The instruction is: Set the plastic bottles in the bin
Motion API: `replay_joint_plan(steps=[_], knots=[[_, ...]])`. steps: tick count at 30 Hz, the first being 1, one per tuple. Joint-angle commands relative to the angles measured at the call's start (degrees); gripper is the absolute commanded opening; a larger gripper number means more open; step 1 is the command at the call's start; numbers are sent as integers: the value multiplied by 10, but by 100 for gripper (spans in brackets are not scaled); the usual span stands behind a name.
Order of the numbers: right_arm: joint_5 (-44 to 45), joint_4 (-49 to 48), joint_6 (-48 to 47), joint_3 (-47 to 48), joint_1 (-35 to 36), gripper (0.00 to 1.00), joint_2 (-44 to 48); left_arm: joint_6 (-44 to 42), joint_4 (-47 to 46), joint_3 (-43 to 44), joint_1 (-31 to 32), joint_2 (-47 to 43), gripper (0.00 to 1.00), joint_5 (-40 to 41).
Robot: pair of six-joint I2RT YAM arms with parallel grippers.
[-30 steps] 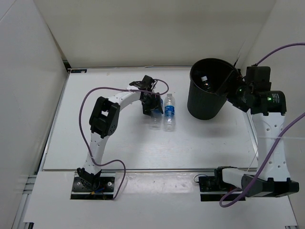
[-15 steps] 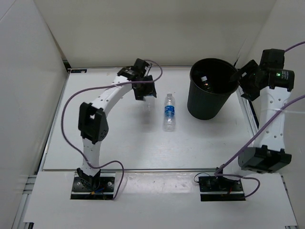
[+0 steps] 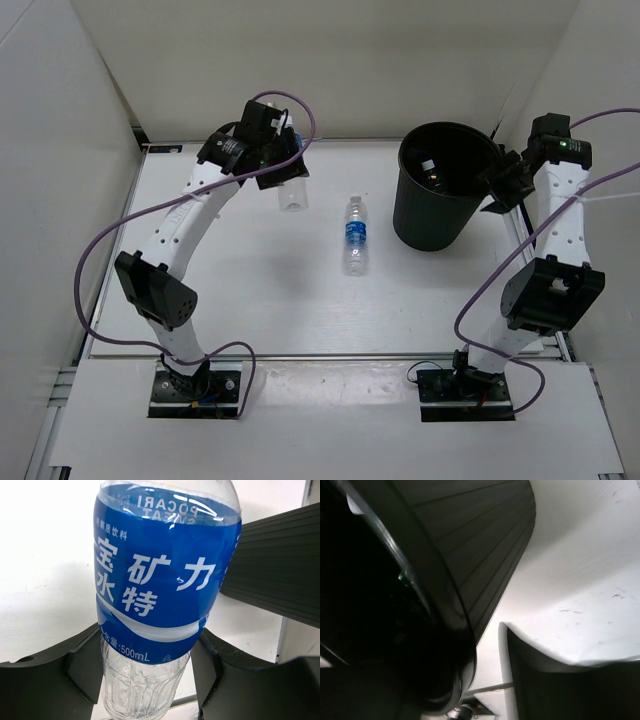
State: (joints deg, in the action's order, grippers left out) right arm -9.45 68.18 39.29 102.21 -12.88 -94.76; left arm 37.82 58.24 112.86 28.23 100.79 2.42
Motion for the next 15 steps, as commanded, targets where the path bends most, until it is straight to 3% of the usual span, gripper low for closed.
replay_joint_plan(steps=[1, 3, 4, 5, 8, 15], knots=[[-26, -18, -15, -3, -3, 47, 2, -8, 17, 19, 1, -10, 59, -3], [-31, -18, -15, -8, -3, 29, 9, -8, 17, 53, 1, -5, 60, -8], [-31, -18, -20, -17, -3, 28, 9, -8, 17, 65, 1, 2, 62, -8], [-38, -18, -20, -22, -3, 19, 18, -8, 17, 84, 1, 8, 62, -8], [-46, -13, -26, -41, -3, 7, 39, -8, 9, 104, 1, 14, 63, -20], [-44, 35, -37, -69, -3, 0, 118, 8, -13, 111, 1, 8, 66, -43]])
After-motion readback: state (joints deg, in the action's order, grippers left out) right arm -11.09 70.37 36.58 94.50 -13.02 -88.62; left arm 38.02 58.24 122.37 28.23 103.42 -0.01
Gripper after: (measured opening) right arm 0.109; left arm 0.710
